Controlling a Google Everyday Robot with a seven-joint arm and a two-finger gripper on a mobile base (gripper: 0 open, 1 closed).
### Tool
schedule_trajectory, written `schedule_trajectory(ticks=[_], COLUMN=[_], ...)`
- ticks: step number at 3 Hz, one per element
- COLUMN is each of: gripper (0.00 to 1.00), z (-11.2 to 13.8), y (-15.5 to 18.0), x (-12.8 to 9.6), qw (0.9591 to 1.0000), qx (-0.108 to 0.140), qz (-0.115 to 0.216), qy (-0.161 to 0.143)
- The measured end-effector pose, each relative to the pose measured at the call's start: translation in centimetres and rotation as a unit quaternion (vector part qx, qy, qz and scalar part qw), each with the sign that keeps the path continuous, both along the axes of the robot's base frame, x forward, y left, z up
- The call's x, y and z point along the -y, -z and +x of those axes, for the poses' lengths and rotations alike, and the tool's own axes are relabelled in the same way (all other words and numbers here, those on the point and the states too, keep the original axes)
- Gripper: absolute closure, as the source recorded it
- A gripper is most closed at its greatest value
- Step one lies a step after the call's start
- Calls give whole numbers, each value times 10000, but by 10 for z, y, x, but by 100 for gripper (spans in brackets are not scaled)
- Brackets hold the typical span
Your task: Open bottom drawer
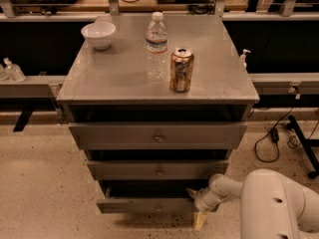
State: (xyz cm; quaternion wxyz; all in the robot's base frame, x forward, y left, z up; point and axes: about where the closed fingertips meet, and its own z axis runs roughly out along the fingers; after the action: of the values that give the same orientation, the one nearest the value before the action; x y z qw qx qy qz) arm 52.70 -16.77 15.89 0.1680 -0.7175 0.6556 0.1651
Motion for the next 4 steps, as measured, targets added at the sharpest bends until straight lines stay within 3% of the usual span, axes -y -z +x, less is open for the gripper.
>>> schedule_trajectory(ticks=[1, 2, 4], gripper=[18, 49, 92], z=[4, 5, 5], y=[9, 7, 7], x=[-3, -4, -4], qw=[9999, 9999, 9999], qx=[-116, -119, -119], qz=[2, 0, 0], qy=[27, 26, 26])
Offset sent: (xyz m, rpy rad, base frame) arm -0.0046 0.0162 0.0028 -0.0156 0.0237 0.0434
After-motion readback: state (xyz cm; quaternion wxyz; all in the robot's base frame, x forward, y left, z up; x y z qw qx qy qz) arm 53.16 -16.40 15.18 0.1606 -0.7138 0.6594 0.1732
